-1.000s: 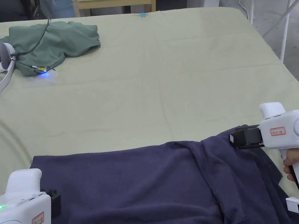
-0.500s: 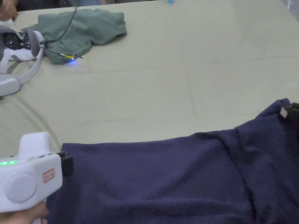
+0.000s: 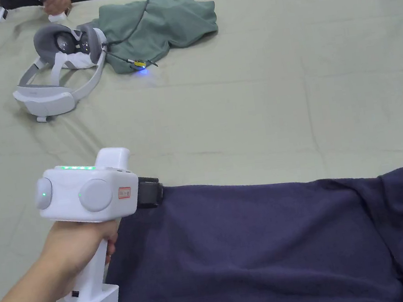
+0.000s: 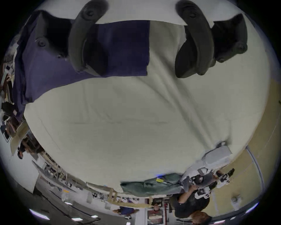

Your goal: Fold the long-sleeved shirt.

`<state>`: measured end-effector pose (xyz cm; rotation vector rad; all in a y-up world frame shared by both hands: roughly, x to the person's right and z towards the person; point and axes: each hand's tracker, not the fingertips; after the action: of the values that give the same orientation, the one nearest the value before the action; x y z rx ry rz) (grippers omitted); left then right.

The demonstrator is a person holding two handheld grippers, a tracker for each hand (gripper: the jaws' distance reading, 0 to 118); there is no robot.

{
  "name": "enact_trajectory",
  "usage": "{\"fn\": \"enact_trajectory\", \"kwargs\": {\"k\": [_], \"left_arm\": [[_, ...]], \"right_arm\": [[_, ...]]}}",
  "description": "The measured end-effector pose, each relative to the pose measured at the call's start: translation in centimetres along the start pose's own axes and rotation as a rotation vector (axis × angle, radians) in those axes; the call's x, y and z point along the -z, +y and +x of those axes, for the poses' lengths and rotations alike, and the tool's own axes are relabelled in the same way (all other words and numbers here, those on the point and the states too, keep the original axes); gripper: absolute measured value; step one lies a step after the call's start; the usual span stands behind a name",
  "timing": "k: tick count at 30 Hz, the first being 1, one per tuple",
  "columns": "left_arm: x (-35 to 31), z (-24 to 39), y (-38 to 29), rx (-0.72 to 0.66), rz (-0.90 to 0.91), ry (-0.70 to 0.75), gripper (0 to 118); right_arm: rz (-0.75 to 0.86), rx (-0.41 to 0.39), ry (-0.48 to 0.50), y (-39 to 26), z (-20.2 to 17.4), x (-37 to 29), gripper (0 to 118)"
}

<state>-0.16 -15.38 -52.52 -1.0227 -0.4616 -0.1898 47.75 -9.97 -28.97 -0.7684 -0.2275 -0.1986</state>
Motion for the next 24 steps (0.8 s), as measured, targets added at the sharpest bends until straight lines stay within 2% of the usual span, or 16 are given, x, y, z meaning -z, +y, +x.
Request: {"fn": "enact_trajectory", "kwargs": {"k": [1,2,3,4,7,8,13,14,18,24], "left_arm": [[-0.5,0.1,-0.1,0.011,0.005,0.004,85],[-0.9,0.0,0.7,0.043,0.023,0.003,66],[-1.4,0.1,0.7,0.048,0.027,0.003,25],[-2.0,0.2,0.7,0.092,0.043,0.087,7],[-3.0,-0.4,1.9,0.071,0.062,0.07,6],[-3.4,-0.6,2.4,0.025,0.062,0.047,5],[-5.0,-0.3,5.0,0.076,0.12,0.106,5],[-5.5,-0.1,5.4,0.091,0.188,0.137,4],[-6.0,0.0,8.5,0.07,0.221,0.167,4],[-4.8,1.8,13.5,0.121,0.267,0.236,4]], "right_arm": [[0.002,-0.007,-0.002,0.0,-0.1,-0.1,24],[0.002,-0.014,-0.004,0.0,-0.2,-0.3,24],[0.005,-0.022,-0.007,0.0,-0.4,-0.4,24],[0.011,-0.032,-0.01,0.0,-0.6,-0.5,24],[0.057,-0.062,-0.055,0.2,-1.4,-0.8,24],[0.074,-0.072,-0.068,0.4,-1.6,-0.9,24],[0.101,-0.07,-0.094,3.4,-2.2,-1.0,24],[0.125,-0.072,-0.104,3.9,-2.3,-1.1,24],[0.149,-0.104,-0.128,6.5,-2.6,-0.5,24],[0.206,-0.095,-0.228,10.6,-2.3,1.5,22]]}}
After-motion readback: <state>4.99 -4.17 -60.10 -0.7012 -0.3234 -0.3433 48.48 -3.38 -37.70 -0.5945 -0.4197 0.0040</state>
